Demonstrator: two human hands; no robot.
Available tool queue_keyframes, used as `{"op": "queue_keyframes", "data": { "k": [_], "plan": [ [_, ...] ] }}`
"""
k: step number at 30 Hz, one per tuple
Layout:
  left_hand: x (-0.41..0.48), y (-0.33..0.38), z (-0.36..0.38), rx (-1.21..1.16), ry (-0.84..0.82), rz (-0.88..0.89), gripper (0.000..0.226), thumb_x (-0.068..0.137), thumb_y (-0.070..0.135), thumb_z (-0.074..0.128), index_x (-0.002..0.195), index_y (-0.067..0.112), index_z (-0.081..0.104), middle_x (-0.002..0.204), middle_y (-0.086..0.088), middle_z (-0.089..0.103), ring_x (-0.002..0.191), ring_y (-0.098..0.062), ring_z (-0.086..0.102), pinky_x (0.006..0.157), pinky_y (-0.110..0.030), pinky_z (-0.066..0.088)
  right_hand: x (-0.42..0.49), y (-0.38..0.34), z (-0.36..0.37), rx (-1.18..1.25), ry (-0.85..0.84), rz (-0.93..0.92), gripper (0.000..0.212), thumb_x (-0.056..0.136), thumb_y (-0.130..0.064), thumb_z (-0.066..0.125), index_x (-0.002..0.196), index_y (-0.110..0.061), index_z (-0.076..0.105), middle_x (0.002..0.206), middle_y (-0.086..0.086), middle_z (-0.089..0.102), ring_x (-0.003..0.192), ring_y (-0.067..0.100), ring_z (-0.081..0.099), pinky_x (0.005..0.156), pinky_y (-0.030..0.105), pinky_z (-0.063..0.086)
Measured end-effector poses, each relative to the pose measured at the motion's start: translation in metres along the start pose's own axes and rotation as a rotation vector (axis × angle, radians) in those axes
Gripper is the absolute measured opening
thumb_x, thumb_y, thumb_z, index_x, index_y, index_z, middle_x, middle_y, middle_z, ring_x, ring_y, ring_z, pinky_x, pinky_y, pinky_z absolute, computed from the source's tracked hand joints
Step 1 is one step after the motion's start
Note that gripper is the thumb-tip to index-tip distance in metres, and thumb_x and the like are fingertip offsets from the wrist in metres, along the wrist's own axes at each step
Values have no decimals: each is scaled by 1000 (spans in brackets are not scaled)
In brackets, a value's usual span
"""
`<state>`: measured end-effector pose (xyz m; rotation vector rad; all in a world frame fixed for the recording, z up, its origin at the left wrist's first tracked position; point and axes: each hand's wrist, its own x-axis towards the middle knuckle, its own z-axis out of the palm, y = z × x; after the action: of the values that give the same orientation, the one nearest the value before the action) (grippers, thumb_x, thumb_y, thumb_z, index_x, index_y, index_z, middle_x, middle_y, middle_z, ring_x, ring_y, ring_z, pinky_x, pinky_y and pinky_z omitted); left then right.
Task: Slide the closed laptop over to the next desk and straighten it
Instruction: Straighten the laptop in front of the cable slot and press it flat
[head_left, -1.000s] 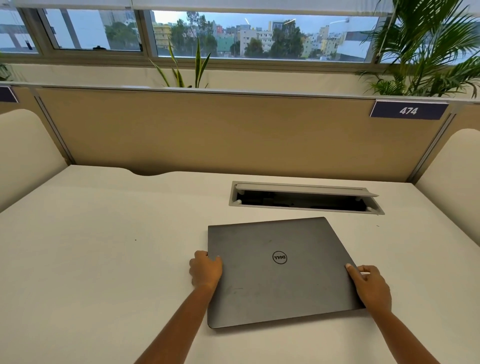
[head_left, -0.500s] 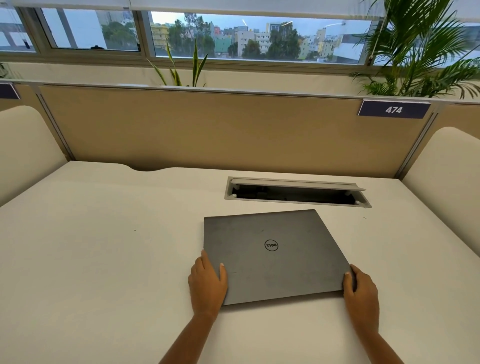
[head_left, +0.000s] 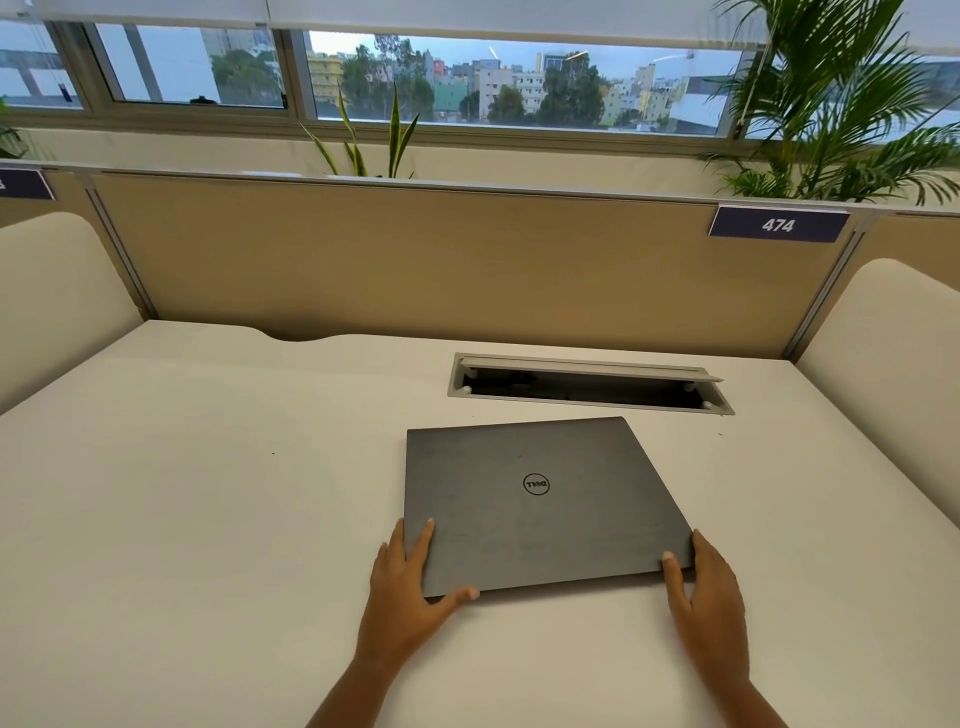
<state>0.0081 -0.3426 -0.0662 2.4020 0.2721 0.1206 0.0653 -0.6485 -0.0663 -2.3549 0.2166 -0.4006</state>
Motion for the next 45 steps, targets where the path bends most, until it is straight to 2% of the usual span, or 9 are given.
{"op": "queue_keyframes", "data": {
  "k": [8, 10, 13, 17, 20, 25, 35, 38, 45],
  "plan": [
    [7, -7, -4, 139, -89, 19, 128, 41, 96, 32, 147, 30, 6, 158, -6, 3, 143, -23, 18, 117, -36, 24, -2, -2, -2, -10, -37, 5, 51, 87, -19, 58, 132, 0, 43, 136, 17, 50, 123, 34, 50, 105, 49, 38],
    [9, -7, -6, 137, -106, 18, 123, 45, 93, 35, 147, 30, 6, 158, -6, 2, 144, -24, 17, 117, -37, 22, -3, -2, -2, -8, -43, 0, 52, 86, -18, 61, 132, 0, 44, 136, 17, 50, 122, 35, 50, 104, 50, 39],
    [11, -8, -6, 133, -125, 29, 112, 58, 78, 56, 147, 32, 7, 158, -6, 1, 143, -24, 17, 117, -37, 22, -4, -1, -3, 1, -55, 19, 54, 85, -19, 63, 132, -2, 44, 137, 16, 49, 122, 35, 50, 103, 51, 40],
    [13, -10, -7, 119, -131, 44, 109, 61, 75, 60, 147, 33, 8, 158, -5, 2, 142, -24, 20, 117, -36, 24, -5, -1, -3, 19, -69, 40, 56, 84, -21, 63, 134, -4, 42, 138, 15, 48, 123, 34, 49, 103, 50, 40],
    [19, -12, -12, 147, -140, 46, 112, 57, 80, 54, 147, 35, 7, 158, -5, 0, 142, -24, 19, 117, -36, 24, -9, -2, -2, 26, -70, 39, 56, 84, -20, 63, 134, -4, 42, 138, 15, 48, 123, 33, 49, 101, 48, 41],
    [31, -18, -17, 174, -144, 43, 128, 35, 98, 24, 147, 36, 7, 159, -5, 1, 143, -25, 19, 116, -37, 24, -13, -3, -2, 13, -92, 47, 57, 85, -21, 63, 135, -5, 41, 141, 14, 46, 125, 32, 48, 104, 49, 40],
    [47, -24, -22, 174, -149, 94, 125, 36, 99, 30, 145, 40, 11, 158, -2, 3, 140, -23, 26, 114, -35, 29, -12, -1, 3, -57, -73, 0, 52, 82, -11, 66, 130, -2, 48, 130, 19, 54, 113, 35, 57, 94, 49, 46],
    [44, -23, -22, 160, -132, 110, 123, 39, 97, 34, 145, 40, 11, 159, -2, 5, 140, -22, 27, 113, -35, 31, -9, -4, 2, -91, -92, -15, 51, 85, -14, 61, 133, -3, 45, 135, 18, 51, 116, 34, 55, 98, 48, 44],
    [34, -22, -22, 121, -69, 82, 134, 42, 99, 16, 149, 19, 3, 159, -3, 6, 144, -22, 18, 118, -38, 23, 0, -9, 0, -49, -113, 24, 51, 92, -25, 50, 137, -6, 38, 136, 14, 51, 109, 34, 57, 96, 44, 43]
  ]
}}
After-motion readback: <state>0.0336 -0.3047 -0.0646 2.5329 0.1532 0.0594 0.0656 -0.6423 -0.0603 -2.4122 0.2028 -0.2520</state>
